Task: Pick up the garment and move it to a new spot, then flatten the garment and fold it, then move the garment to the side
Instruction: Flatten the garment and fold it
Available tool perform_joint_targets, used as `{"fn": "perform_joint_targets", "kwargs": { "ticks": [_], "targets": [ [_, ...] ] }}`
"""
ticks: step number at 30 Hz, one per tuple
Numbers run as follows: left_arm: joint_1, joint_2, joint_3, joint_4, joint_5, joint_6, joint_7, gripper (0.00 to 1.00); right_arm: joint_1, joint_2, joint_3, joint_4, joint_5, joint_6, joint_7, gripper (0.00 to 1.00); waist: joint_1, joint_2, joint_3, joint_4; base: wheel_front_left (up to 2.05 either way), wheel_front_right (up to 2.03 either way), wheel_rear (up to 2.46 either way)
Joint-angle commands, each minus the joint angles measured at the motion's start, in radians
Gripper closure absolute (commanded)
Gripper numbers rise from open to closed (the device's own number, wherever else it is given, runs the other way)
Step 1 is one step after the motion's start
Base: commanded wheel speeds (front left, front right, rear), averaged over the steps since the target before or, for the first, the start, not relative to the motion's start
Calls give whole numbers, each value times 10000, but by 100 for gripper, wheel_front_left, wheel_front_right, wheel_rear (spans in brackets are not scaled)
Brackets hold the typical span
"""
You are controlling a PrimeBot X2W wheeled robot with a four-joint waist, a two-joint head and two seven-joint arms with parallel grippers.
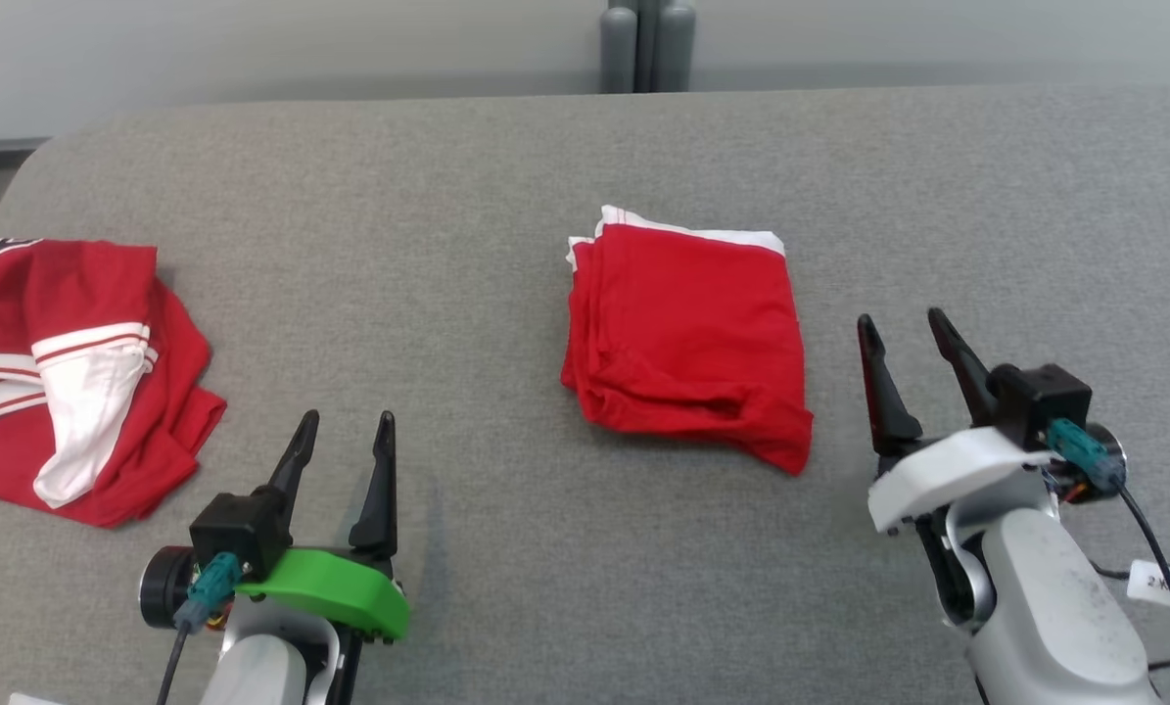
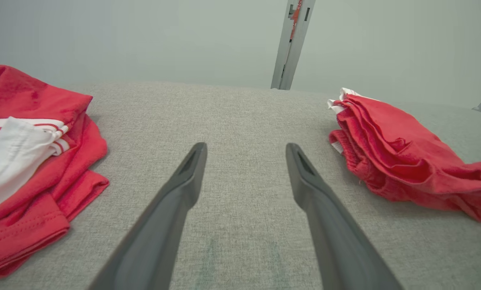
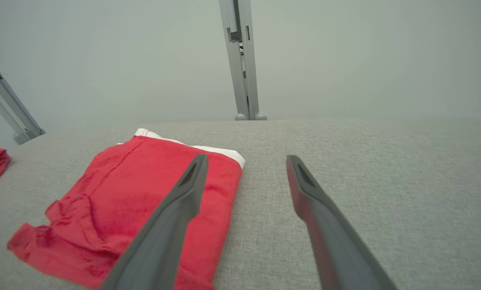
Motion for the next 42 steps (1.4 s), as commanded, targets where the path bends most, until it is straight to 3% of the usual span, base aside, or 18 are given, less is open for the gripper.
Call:
{"fn": "perform_joint_targets", "kwargs": {
  "ticks": [1,11,18,19,20,21,34,42],
  "targets": [
    [238,4,120,-46,226,20,-4,0,342,-22,-136,-68,-98,-15,-43,0,0,-1,-249,-284,0,0,0],
    [1189,-254,574,-454,902,20,-4,0,1839,-28,-518,0,140,-15,-44,0,0,-1,-605,-608,0,0,0],
    [1027,-333,486,-531,817,20,-4,0,1360,-26,-267,-105,-99,-15,-45,0,0,-1,-336,-365,0,0,0],
    [956,-338,461,-530,786,20,-4,0,1240,-28,-205,-84,-157,-15,-45,52,0,-1,-273,-299,0,0,0],
    [863,-344,406,-524,763,20,-3,0,1057,-29,-90,-28,-219,-15,-46,88,0,-1,-170,-195,0,0,0],
    [802,-348,375,-530,735,20,-4,0,864,-26,-18,56,-288,-15,-45,100,0,-1,-92,-114,0,0,0],
    [112,-361,-244,-437,227,20,-3,0,-2274,-414,898,2364,-1490,-15,-45,100,0,-1,1008,1288,0,0,0],
    [134,-363,-253,-389,36,20,-4,0,-1823,-686,2111,2689,-1215,-15,-44,100,0,-1,1103,1533,0,0,0]
  ]
}}
